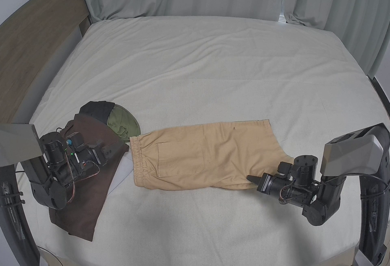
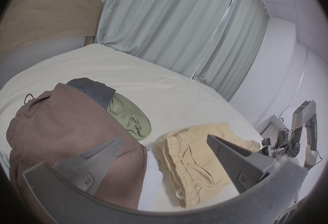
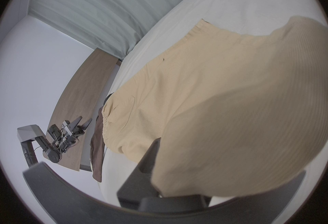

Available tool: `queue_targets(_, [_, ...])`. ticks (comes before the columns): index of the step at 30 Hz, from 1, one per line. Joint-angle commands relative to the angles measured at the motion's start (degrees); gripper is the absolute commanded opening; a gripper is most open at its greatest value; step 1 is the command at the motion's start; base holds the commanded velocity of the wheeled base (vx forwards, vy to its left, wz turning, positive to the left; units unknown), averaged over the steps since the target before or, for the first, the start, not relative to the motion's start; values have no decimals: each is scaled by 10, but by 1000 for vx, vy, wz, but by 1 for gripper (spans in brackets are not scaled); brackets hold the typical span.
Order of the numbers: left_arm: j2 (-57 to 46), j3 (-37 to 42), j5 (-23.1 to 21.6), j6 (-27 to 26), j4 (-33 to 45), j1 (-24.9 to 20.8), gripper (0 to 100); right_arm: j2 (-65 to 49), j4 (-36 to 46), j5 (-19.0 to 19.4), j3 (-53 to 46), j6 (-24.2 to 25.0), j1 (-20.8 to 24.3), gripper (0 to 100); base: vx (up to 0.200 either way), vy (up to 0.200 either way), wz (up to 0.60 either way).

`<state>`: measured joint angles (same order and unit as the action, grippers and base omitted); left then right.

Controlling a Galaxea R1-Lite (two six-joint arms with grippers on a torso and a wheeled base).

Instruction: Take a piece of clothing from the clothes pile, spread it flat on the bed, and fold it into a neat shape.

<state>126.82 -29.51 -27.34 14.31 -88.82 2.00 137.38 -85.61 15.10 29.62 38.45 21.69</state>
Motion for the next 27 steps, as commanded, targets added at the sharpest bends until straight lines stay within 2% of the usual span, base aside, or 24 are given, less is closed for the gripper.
queue_targets(1, [2, 0, 0, 0, 0, 0, 100, -20, -16, 0, -53, -5, -4, 0, 0, 0, 0])
queue_targets(11, [1, 2, -4, 2, 0, -1, 100, -12, -25, 0, -84, -5, 0, 0, 0, 0, 0])
queue_targets(21, [-1, 7, -4, 30, 0, -19, 100, -11, -25, 0, -85, -7, 0, 0, 0, 0, 0])
queue_targets(22, [0, 9, -4, 30, 0, -23, 100, -11, -25, -1, -84, -7, -1, 100, 0, 0, 0])
queue_targets(27, [-2, 8, -5, 38, 0, -25, 100, -14, -25, 0, -113, -11, 9, 100, 0, 0, 0])
